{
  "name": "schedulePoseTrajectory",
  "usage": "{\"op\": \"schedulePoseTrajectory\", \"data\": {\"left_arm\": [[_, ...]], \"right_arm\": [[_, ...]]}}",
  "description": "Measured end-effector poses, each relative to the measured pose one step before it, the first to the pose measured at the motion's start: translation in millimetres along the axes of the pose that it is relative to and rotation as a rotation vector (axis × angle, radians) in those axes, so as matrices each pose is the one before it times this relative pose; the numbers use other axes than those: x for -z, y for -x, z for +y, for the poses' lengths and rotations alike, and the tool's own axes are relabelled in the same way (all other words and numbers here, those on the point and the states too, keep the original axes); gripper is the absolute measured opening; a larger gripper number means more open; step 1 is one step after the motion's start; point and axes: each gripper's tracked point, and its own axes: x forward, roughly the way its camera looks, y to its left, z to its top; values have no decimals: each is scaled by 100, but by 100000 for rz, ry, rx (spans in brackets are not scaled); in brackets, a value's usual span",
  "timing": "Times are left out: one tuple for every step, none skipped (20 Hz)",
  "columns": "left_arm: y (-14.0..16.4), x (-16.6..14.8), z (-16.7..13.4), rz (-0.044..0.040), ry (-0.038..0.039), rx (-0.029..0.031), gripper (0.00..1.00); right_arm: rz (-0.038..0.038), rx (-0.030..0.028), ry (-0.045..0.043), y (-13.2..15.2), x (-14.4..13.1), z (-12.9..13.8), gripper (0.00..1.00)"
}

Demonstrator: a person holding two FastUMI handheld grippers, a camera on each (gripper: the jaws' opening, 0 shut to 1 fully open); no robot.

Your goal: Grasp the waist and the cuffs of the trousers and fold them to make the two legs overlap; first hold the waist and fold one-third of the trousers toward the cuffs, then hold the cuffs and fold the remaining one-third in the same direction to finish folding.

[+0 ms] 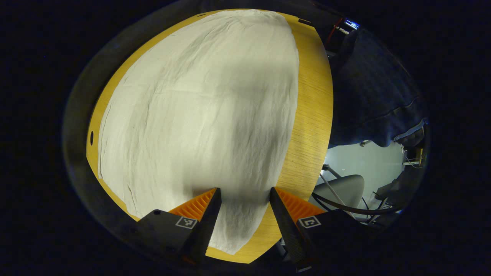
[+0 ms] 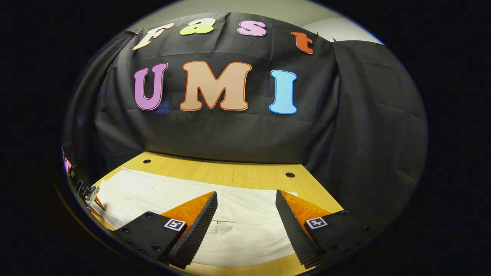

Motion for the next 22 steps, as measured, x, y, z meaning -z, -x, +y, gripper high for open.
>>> {"op": "schedulePoseTrajectory", "data": {"left_arm": [[-102,46,90,1494,693,-386,78],[141,-57,22,1176,596,-13,76],[99,11,195,1154,-178,137,72],[-6,7,215,1498,67,102,69],[-68,4,202,1243,477,-171,63],[4,22,212,1046,685,-293,59],[58,1,302,476,594,-274,51],[-23,-187,296,-106,584,-556,45],[44,-155,307,-64,407,-546,34],[65,-249,282,33,-115,-527,30],[50,-78,307,340,-492,-695,22],[44,-273,302,32,-481,-856,19],[25,-273,279,184,368,-897,9],[64,-257,178,76,1231,-529,7],[38,-309,86,-134,1000,-427,4],[-82,488,26,-111,327,-400,4],[112,-369,-22,-144,57,-477,4],[-146,-41,63,-52,-233,-377,4],[-9,-3,13,35,-257,-240,4],[24,-24,2,206,-27,-89,4],[-41,-1,30,131,292,-9,4],[-50,-6,-19,73,417,-30,4]], "right_arm": [[404,-1461,332,-133,65,251,98],[564,-1719,847,-224,278,195,98],[1192,-2036,1266,-289,259,209,98],[1337,-2263,1421,-237,432,209,98],[1385,-2567,1364,-276,342,299,98],[1360,-2860,1155,-177,514,287,98],[1529,-3052,949,-328,373,248,99],[2085,-3055,1013,-316,698,316,98],[1966,-2884,1437,-301,522,255,98],[2077,-3170,1639,-335,642,97,98],[3456,-3829,1257,-293,820,269,98],[3408,-3671,1302,-156,925,197,98],[3011,-3412,1752,-232,803,175,98],[2943,-3105,2770,-213,793,42,98],[3064,-2963,4064,-164,843,27,98],[2968,-2893,4853,-27,993,-132,98],[3456,-3362,4750,-229,957,17,98],[4290,-3540,4034,-202,1274,1,98],[4479,-3979,3786,-167,1251,323,98],[4183,-3693,4255,-102,1198,140,98],[4158,-3258,4611,-189,1245,272,98],[4754,-3095,3847,-333,1339,169,98]]}}
